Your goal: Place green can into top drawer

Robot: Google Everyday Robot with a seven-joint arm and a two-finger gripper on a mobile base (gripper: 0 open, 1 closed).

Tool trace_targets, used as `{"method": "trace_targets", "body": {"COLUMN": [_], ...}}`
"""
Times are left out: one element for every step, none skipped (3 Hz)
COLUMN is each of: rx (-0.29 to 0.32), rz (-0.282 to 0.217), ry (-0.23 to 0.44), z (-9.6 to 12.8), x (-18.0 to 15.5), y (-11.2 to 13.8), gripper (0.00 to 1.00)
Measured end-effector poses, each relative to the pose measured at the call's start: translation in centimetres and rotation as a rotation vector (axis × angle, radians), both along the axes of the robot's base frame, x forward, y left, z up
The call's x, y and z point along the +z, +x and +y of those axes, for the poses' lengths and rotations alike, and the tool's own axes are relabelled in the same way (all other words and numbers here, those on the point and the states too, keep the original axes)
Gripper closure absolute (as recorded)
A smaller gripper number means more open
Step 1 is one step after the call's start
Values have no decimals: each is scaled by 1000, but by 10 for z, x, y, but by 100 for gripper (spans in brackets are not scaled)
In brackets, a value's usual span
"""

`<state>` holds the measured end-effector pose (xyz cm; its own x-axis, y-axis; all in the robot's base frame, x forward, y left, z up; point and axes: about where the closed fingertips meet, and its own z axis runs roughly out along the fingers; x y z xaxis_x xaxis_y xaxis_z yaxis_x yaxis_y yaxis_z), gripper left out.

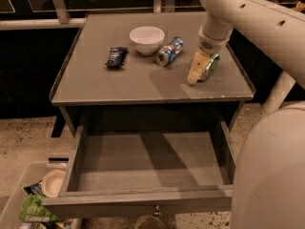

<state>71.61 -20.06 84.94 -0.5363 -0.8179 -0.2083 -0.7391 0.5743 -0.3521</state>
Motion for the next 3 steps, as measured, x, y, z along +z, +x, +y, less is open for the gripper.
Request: {"method": "trace_targets", "body": {"rx": [0, 0, 0], "rz": [0, 0, 0], "ry": [0, 0, 0], "z": [0, 0, 0], "x": [0, 0, 0], "y": [0, 0, 0], "gripper": [7, 26, 49]}}
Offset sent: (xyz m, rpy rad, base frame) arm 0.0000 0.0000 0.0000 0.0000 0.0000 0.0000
